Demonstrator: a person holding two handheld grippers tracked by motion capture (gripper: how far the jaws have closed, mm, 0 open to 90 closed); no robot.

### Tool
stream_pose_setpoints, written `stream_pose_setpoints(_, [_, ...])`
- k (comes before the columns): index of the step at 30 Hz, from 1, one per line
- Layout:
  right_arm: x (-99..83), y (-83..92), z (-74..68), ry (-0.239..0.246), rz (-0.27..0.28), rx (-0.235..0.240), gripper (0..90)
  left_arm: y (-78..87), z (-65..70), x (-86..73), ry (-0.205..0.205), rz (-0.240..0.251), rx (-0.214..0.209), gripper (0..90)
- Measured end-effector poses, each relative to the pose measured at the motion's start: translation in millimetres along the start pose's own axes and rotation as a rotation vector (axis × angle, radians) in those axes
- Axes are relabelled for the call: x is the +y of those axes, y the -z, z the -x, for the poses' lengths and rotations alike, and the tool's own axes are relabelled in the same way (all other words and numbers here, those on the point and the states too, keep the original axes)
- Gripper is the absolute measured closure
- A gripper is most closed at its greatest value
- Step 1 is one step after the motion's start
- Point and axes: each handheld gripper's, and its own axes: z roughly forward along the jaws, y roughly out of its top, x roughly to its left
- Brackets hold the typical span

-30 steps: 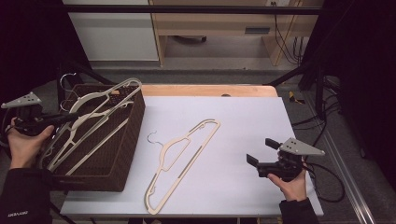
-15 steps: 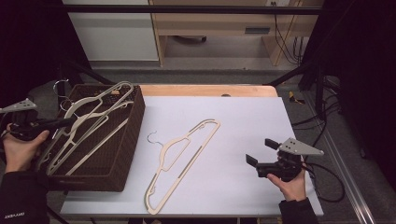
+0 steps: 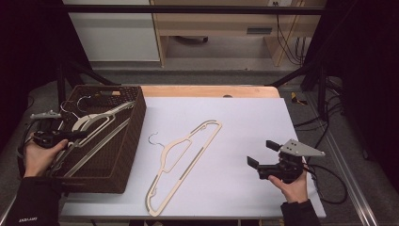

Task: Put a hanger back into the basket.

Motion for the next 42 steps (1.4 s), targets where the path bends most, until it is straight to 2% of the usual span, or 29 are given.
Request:
stream_pose_setpoints(2, [0.0, -0.1, -0.1, -0.001, 0.000, 0.002, 5.3, 4.3, -0.2, -1.6, 0.003, -0.005, 0.059, 74.4])
stream_pose_setpoints(3, [0.1, -0.3, -0.2, -0.001, 0.001, 0.002, 5.3, 6.8, -0.7, -2.9, 0.017, 0.007, 0.076, 70.6])
stream_pose_setpoints(8, [0.1, -0.8, 0.1, 0.002, -0.001, 0.006, 5.3, 22.9, -3.4, -11.0, 0.050, 0.093, 0.125, 60.0])
stream_pose_setpoints(12, [0.0, -1.8, -0.1, 0.000, 0.000, 0.001, 5.3, 35.8, 4.3, -14.6, 0.057, 0.170, 0.121, 53.1])
stream_pose_setpoints(19, [0.6, -0.5, -0.2, -0.008, 0.006, 0.001, 5.2, 45.4, 38.1, -13.8, -0.001, 0.293, 0.059, 39.8])
stream_pose_setpoints(23, [0.7, -0.4, -0.3, -0.013, 0.011, -0.004, 5.2, 43.6, 62.6, -12.3, -0.058, 0.332, 0.027, 31.3])
stream_pose_setpoints(29, [1.4, 1.1, 0.1, -0.015, 0.016, -0.007, 5.0, 38.7, 98.3, -11.9, -0.098, 0.396, -0.018, 19.5])
stream_pose_setpoints(33, [1.4, 2.1, 1.1, -0.007, 0.023, -0.012, 4.7, 31.3, 121.6, -13.1, -0.143, 0.392, -0.035, 9.4])
stream_pose_setpoints(37, [0.9, 2.2, 1.3, -0.002, 0.025, -0.008, 4.7, 24.7, 137.6, -14.4, -0.157, 0.380, -0.089, 7.9])
stream_pose_setpoints(42, [0.2, 2.4, 0.5, -0.007, 0.027, -0.006, 4.6, 20.2, 156.4, -16.8, -0.188, 0.373, -0.122, 7.6])
